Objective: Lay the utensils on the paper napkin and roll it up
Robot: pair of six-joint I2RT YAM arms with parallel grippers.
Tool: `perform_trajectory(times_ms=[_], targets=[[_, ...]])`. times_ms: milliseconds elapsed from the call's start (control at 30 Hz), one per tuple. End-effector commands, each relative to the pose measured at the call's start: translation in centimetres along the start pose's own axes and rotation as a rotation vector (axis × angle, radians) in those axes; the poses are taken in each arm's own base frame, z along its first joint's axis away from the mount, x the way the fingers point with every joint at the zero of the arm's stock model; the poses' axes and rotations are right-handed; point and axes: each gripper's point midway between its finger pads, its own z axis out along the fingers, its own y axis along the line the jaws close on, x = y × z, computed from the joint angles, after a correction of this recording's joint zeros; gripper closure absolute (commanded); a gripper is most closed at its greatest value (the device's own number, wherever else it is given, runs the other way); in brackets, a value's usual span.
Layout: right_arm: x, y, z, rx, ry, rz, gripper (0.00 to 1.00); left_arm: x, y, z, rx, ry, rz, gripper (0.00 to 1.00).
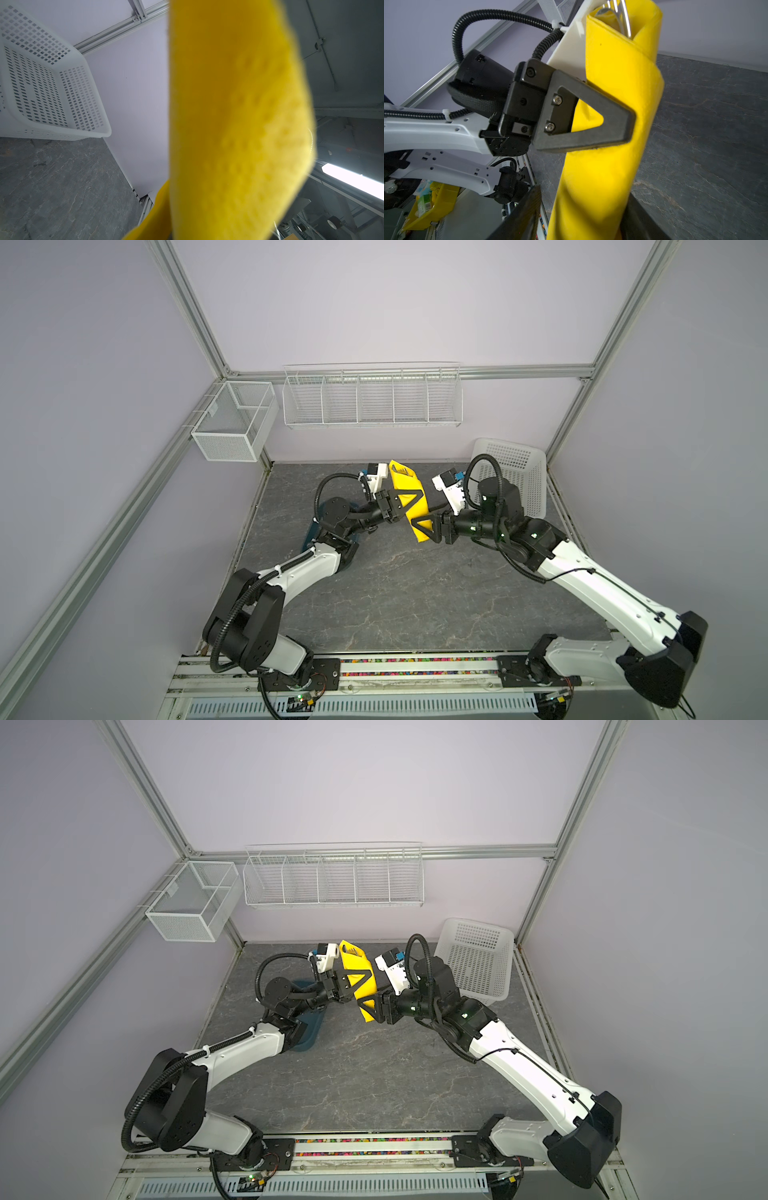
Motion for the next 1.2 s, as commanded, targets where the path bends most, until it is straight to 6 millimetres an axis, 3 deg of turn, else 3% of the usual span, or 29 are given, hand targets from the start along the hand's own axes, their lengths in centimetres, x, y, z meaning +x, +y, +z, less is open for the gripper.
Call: perform_trajectory(times_ms=[0, 767, 1033, 1167], targets=[[0.7, 0.2, 0.3, -0.058, 0.021, -0.002, 0.40, -0.6, -3.2, 0.2, 0.077, 0.000, 0.057, 1.00], [1.7, 1.2, 0.4, -0.195, 0.072, 0.043, 0.60, -0.4, -4.1, 0.3, 0.099, 0.025, 0.072, 1.00], [2.0, 1.9, 0.2, -0.254, 0.084, 0.057, 0.56, -0.4, -4.3, 0.4, 0.108, 0.041, 0.082, 1.00], [1.8, 1.9, 0.2, -0.265, 0.072, 0.062, 0.65, -0.4, -4.4, 0.5, 0.116, 0.044, 0.079, 1.00]])
